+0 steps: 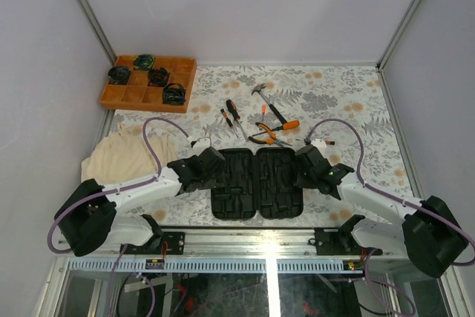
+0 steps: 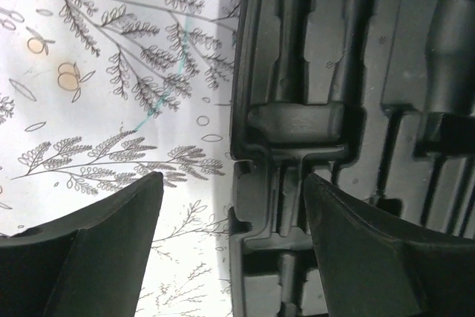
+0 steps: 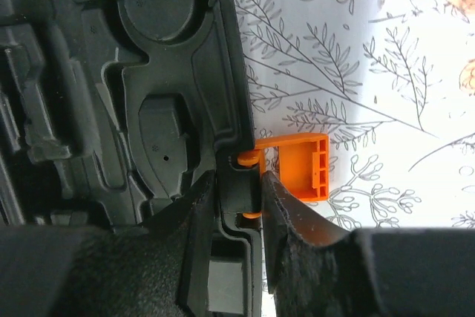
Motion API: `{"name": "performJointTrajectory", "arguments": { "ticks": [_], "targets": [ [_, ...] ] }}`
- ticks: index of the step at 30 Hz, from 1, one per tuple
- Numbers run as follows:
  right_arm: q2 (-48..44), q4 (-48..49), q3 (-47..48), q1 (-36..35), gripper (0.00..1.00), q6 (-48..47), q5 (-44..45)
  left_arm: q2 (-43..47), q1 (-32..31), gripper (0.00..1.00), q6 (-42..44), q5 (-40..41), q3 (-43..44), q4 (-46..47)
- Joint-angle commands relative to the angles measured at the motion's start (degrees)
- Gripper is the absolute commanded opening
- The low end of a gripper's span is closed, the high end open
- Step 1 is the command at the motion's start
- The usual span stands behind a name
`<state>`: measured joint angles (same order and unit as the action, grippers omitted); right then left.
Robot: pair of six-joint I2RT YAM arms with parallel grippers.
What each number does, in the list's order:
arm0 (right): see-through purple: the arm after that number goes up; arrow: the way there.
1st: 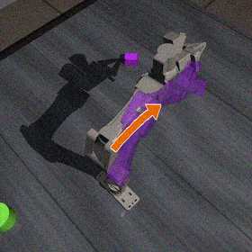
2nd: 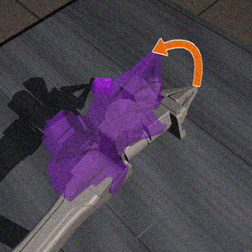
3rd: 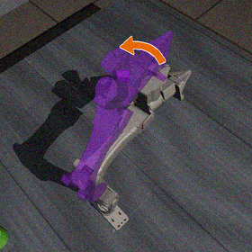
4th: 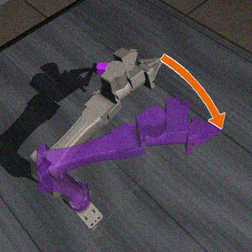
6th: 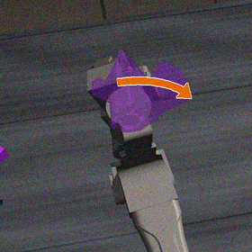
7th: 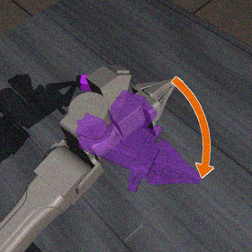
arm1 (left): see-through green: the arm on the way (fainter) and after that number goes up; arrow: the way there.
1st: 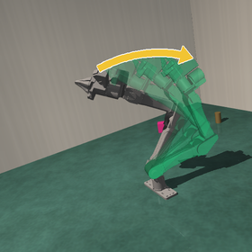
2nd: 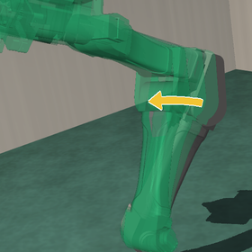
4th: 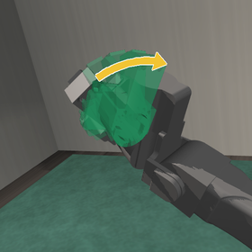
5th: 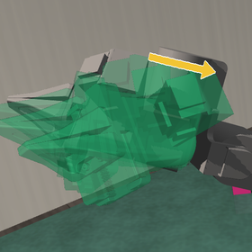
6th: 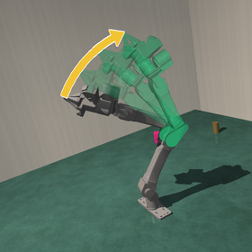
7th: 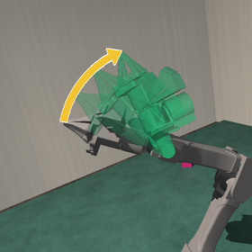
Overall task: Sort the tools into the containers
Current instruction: Open the storage box at the center of the board.
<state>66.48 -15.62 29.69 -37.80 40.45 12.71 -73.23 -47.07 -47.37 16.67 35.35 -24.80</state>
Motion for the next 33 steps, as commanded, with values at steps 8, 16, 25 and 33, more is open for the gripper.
{"name": "performJointTrajectory", "arguments": {
  "ticks": [8, 16, 25, 33],
  "targets": [
    [-6.44, -4.14, -1.04, 0.23, 0.46, 4.37, -1.14, -0.15, 0.85, 0.75, 3.61, 0.32, 4.12, 2.76],
    [-4.83, -7.36, 10.26, 0.18, 0.64, -10.57, 5.77, 8.78, 2.25, 0.75, 5.10, 1.37, 5.17, -0.25],
    [4.84, -5.40, 21.56, 0.47, 0.73, -22.84, 3.52, 19.08, 5.39, 0.77, 7.42, -0.58, 6.61, -3.08],
    [16.77, -1.01, 30.20, 6.99, 0.64, -28.11, -9.91, 20.34, 14.74, 0.77, 9.42, -9.41, 6.07, -3.13]
  ]
}}
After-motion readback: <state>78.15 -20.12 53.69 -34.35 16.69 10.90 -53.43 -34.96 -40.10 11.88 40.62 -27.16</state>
